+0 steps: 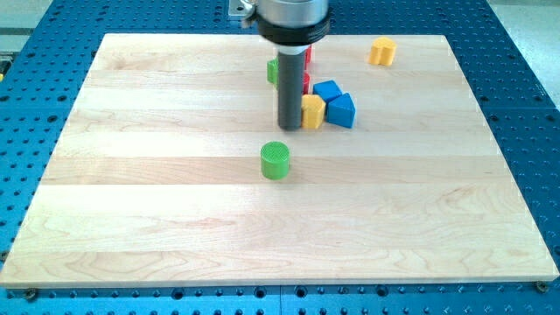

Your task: Move the hexagon to the bottom of the heart

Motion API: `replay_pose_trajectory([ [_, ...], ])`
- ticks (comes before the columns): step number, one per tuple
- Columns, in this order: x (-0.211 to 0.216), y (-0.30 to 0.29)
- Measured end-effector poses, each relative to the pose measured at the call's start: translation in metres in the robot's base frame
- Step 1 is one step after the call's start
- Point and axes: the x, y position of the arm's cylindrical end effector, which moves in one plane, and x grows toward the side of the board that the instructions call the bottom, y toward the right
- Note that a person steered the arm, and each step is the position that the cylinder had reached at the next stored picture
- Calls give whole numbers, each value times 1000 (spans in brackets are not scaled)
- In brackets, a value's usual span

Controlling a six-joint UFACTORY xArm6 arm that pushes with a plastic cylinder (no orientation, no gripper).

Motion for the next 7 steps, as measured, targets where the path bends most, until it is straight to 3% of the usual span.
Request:
replay_pose_trajectory([
  [3,-33,107],
  [5,-60,115],
  [6,-33,126],
  [7,-53,170],
])
